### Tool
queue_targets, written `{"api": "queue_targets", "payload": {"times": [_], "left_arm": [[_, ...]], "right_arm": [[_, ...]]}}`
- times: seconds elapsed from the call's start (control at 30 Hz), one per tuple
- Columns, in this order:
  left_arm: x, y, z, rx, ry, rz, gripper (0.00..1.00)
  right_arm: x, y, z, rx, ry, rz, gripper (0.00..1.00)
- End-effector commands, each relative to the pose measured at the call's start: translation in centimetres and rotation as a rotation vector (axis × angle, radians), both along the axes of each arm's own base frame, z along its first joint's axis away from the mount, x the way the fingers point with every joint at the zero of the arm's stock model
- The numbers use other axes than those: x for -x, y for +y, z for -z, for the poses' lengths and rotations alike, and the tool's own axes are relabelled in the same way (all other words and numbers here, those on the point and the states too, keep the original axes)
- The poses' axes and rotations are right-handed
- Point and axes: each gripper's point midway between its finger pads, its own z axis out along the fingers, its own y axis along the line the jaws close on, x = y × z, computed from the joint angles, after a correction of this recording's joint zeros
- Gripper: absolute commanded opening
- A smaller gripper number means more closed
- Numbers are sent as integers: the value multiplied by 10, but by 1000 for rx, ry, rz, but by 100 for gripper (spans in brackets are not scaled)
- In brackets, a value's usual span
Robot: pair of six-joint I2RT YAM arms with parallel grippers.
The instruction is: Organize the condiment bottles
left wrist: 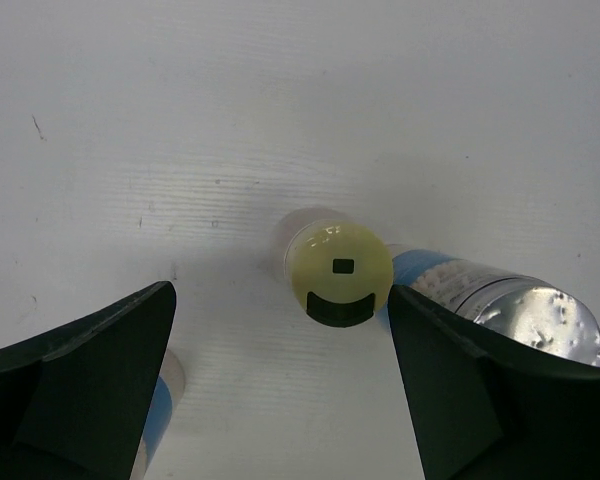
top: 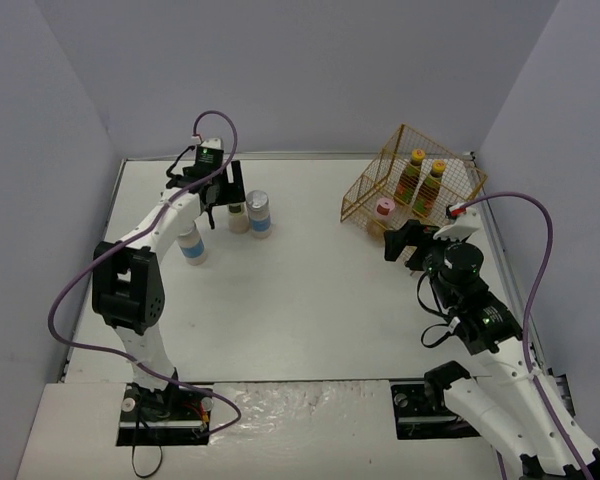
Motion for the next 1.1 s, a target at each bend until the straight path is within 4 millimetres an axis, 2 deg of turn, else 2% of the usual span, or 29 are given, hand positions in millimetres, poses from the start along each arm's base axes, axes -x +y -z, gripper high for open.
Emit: {"api": "queue_targets", "payload": {"times": [0.0, 0.27, 0.73, 0.83, 1.0, 1.07], "left_arm": [[-18, -11, -41, 68, -101, 12, 83], [-20, -28, -22, 126, -66, 64, 78], [-17, -21, 14, 74, 18, 44, 57], [-18, -21, 13, 67, 11, 52, 49], [-14, -17, -1, 52, -19, 71, 20], [-10, -16, -12, 51, -36, 76, 12]], "right_arm": [[-3, 6, -4, -9, -28, -21, 91], [-1, 7, 5, -7, -11, -25, 92], [-1, 6, 14, -5, 7, -22, 92], [-1, 5, 15, -3, 8, -19, 92], [0, 5, 15, -7, 6, -19, 93], [1, 4, 15, -6, 3, -16, 93]]}}
